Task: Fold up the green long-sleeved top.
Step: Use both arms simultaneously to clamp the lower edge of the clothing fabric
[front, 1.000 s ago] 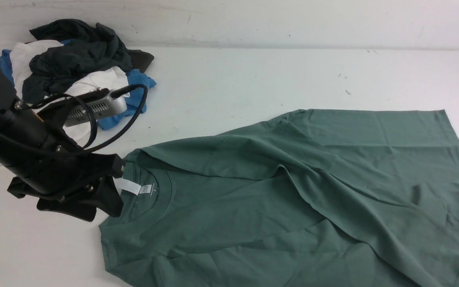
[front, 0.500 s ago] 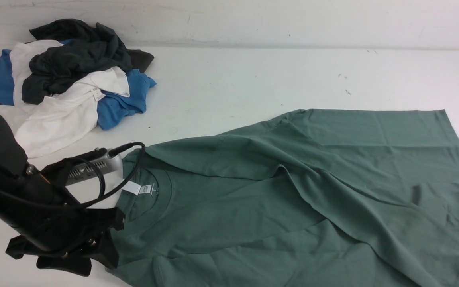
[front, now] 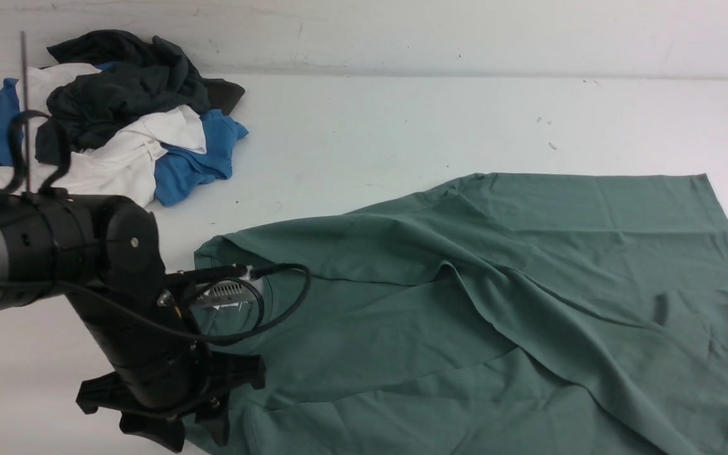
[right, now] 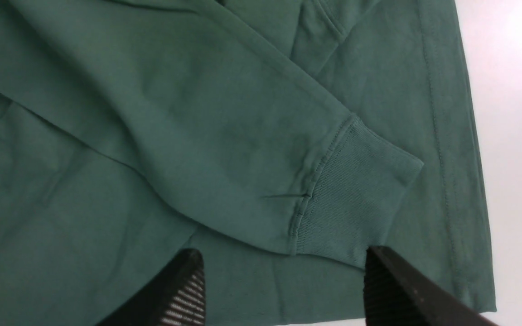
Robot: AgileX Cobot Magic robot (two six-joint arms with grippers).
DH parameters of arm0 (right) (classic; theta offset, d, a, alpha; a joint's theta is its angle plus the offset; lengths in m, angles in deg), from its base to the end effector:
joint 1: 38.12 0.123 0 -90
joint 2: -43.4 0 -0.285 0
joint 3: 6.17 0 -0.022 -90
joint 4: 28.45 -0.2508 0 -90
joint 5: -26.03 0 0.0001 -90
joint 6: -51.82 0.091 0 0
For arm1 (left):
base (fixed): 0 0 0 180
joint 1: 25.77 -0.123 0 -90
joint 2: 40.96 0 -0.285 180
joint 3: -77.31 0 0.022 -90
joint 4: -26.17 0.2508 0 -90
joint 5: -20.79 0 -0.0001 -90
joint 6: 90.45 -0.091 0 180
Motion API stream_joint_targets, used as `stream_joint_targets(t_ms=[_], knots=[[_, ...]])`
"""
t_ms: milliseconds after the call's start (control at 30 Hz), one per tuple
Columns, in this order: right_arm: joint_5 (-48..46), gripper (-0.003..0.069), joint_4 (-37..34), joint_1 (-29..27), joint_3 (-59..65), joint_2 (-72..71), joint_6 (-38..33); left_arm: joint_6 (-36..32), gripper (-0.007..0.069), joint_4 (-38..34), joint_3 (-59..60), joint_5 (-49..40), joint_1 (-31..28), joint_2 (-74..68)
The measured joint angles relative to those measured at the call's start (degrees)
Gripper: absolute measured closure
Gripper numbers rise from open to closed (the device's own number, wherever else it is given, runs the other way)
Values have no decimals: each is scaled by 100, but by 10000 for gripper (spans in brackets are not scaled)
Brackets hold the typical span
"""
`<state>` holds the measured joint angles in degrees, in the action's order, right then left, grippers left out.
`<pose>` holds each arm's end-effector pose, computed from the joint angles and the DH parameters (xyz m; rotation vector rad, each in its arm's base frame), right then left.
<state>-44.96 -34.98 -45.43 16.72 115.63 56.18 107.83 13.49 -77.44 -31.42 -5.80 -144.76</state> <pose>0.1863 -0.0140 0.3061 0.3286 2.8740 0.1534 0.2536 -0.1090 0.1692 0.1655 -3.0504 0.2397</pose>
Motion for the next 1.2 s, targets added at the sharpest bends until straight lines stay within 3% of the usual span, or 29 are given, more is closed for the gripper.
stream_joint_targets(t_ms=[633,933,1000,1200], knots=[[0,221,-572,6,0,0,-493,263,300,398,-249,-183,112,-545],[0,221,-472,475,0,0,-567,305,318,353,-282,-205,112,-584],[0,221,-441,598,0,0,-567,305,358,322,-282,-179,112,-589],[31,221,-89,909,759,-12,-304,236,569,159,-282,-98,112,-589]])
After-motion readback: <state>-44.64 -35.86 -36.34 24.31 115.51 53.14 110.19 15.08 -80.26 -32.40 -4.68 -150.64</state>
